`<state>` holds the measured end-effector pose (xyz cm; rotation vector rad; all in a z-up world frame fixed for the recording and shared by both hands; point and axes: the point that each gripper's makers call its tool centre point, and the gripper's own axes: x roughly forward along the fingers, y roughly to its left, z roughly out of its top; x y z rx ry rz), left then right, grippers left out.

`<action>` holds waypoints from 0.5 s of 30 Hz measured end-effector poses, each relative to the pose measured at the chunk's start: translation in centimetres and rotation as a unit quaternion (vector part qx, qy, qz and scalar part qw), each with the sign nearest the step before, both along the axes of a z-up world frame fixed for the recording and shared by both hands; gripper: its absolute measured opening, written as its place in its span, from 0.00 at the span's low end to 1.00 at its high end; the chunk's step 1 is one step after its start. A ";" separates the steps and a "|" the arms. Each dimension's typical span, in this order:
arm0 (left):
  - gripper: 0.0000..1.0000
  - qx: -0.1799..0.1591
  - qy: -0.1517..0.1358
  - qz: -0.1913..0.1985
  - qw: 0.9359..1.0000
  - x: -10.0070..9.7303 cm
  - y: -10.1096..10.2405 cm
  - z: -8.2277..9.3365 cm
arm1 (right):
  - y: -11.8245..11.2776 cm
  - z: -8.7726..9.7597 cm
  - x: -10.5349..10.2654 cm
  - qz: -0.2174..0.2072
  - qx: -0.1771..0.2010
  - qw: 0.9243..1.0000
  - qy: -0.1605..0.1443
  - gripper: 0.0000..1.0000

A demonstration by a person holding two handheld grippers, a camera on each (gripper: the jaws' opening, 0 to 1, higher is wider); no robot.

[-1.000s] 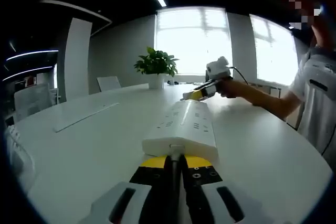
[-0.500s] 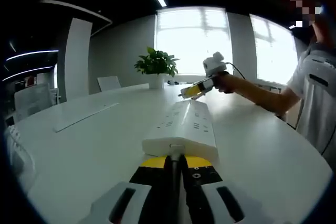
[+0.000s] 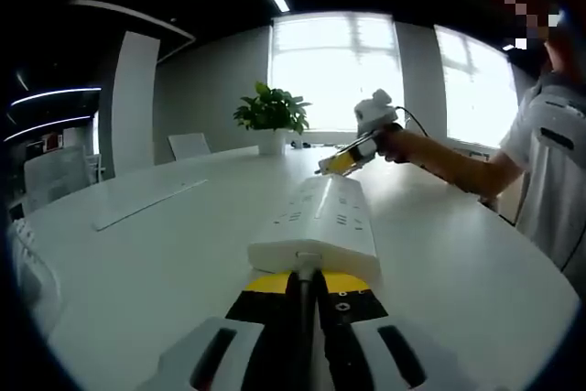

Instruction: Straighten the power strip on the desk, plug the charger into it

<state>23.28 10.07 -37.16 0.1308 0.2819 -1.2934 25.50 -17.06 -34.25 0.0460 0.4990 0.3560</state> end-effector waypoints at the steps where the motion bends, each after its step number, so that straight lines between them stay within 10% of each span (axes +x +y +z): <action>1: 0.13 0.000 0.000 0.000 1.000 0.0 0.0 0.0 | -0.1 0.2 0.1 -0.001 0.002 1.000 -0.002 0.28; 15: 0.13 0.000 -0.001 0.001 1.000 0.0 -0.1 0.0 | -0.7 1.1 -0.8 0.005 -0.001 0.999 0.045 0.28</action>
